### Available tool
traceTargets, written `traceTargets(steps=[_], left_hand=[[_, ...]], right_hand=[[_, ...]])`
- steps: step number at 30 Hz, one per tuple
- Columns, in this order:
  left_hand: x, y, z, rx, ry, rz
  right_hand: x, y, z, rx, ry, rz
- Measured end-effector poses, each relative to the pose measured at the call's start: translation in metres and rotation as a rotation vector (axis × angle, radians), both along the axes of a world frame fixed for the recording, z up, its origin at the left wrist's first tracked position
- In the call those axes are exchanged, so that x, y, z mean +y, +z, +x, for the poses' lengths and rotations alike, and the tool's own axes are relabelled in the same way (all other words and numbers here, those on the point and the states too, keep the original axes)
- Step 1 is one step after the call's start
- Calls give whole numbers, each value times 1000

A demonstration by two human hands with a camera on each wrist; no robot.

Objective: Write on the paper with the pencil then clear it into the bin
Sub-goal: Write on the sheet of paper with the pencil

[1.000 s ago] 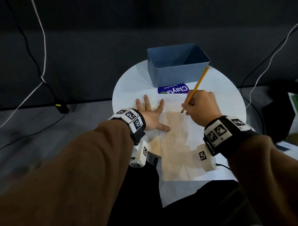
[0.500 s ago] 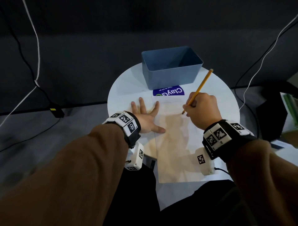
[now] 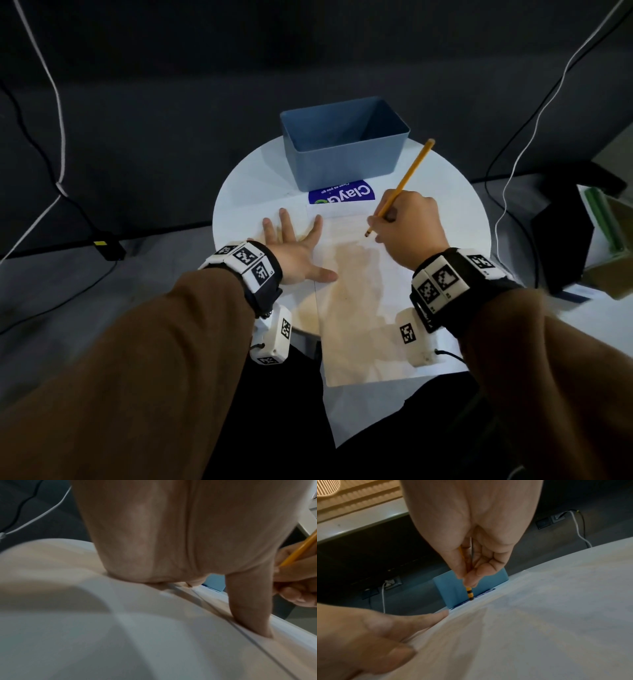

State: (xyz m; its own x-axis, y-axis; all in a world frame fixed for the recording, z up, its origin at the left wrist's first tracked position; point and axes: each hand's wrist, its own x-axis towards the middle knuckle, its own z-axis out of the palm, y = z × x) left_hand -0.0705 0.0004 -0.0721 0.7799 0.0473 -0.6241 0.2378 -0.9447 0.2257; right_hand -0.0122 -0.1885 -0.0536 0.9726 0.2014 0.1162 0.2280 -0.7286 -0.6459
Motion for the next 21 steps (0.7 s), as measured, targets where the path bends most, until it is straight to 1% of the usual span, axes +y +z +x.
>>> traceTargets(steps=[3, 5, 9, 12, 16, 18, 21], left_hand=[[0, -1, -1, -15, -7, 10], [1, -1, -2, -22, -2, 3], [2, -2, -2, -12, 4, -9], [1, -1, 0, -4, 2, -7], [0, 0, -2, -11, 6, 3], [0, 0, -2, -19, 4, 5], [1, -1, -2, -17, 11, -13]], right_hand=[[14, -7, -3, 17, 82, -5], [16, -11, -2, 26, 118, -43], [-1, -6, 5, 5, 60, -136], [-4, 0, 5, -10, 85, -79], [14, -5, -2, 20, 158, -51], [16, -8, 0, 27, 141, -55], [5, -5, 5, 36, 58, -124]])
